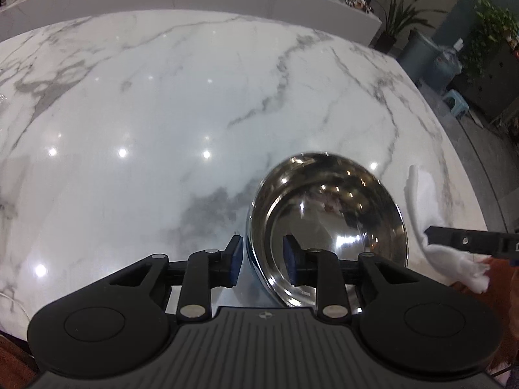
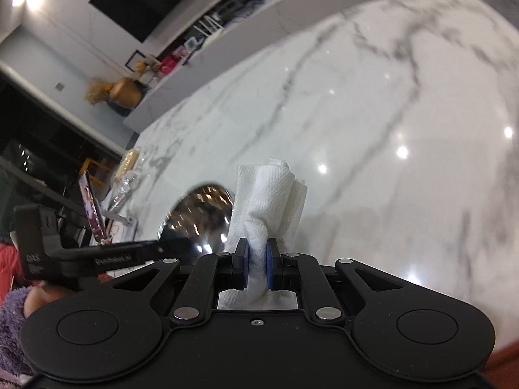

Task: Clean bowl
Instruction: 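Pull the white towel out of the bowl with the right gripper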

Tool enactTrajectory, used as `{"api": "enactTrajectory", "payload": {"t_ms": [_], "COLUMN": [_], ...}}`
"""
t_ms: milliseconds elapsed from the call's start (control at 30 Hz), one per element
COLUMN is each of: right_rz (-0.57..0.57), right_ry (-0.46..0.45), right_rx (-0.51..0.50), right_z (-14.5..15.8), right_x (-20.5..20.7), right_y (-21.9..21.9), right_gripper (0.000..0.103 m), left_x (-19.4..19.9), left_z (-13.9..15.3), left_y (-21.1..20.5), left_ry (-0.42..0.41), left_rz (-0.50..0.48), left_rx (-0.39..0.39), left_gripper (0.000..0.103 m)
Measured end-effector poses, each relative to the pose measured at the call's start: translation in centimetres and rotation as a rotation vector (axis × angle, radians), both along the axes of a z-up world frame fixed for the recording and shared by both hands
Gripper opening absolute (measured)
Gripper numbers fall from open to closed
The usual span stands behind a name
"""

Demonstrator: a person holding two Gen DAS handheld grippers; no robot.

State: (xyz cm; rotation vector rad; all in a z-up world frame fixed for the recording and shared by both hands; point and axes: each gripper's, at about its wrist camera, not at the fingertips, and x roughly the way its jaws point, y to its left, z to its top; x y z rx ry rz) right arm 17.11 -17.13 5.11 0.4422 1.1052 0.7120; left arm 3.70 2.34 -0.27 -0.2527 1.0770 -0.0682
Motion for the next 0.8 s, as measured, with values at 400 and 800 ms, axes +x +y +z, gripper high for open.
{"api": "enactTrajectory", "payload": {"t_ms": [400,800], "right_rz": [-0.044,-0.022], "right_ry": [0.05,0.044], "right_rx": [0.152,0.219], "right_z": [-2.9,-4.0], "right_x": [-0.4,3.2], "right_y": [1.6,3.8], "right_gripper": [0.009,0.009], "left_x": [0.6,3.3], "left_z": [0.0,0.0], "left_y": [-0.3,0.5], "left_ry": [0.005,-0.012], "left_rz": [0.021,0.087], "left_rx": [0.045,0.12], "left_gripper": [0.023,0.023]}}
